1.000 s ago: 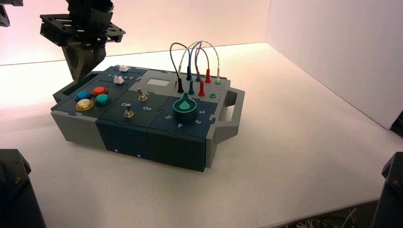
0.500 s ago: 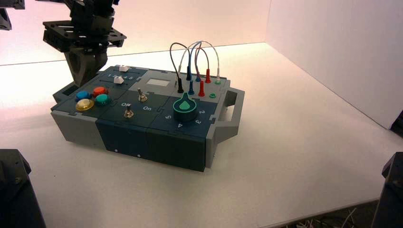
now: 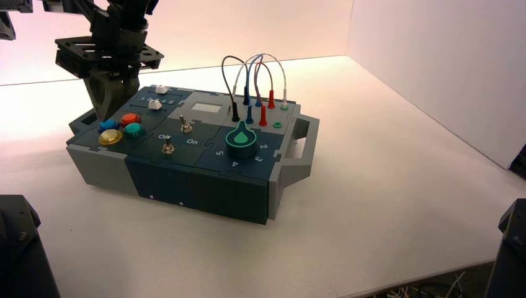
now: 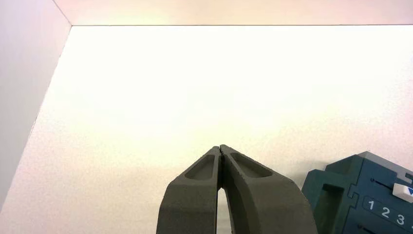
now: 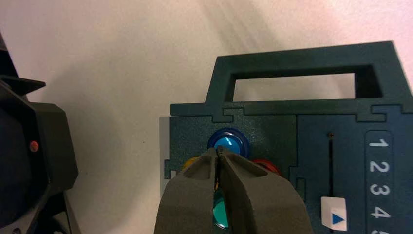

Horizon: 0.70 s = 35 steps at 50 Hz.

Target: Push the blue button with the right gripper.

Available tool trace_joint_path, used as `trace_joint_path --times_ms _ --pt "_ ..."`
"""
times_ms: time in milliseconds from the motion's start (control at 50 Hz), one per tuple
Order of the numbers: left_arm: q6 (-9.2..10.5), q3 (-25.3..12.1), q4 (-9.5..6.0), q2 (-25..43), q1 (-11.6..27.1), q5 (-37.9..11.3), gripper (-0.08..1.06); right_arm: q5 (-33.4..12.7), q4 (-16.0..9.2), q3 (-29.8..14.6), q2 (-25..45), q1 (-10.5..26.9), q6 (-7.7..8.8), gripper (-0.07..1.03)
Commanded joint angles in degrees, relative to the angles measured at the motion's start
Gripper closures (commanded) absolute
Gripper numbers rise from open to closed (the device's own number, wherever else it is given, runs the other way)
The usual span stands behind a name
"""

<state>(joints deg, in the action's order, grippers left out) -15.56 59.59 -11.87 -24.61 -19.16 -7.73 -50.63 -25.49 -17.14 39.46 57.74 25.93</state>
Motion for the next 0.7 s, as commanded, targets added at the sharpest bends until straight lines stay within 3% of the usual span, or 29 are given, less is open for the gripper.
trace_joint_path --times_ms 20,520,700 --pt "0.00 -1.7 0.00 -0.3 -0.2 0.5 1.01 0.0 -0.2 -1.1 -1.5 0.5 0.35 0.98" --pt "0.09 -1.8 0.00 -0.1 -0.2 0.5 1.01 -0.4 0.0 -2.2 -1.4 0.5 0.35 0.98" --pt "0.09 -1.8 -0.09 -0.1 -0.2 0.5 1.01 -2.4 2.1 -4.3 -2.1 0.5 0.35 0.98"
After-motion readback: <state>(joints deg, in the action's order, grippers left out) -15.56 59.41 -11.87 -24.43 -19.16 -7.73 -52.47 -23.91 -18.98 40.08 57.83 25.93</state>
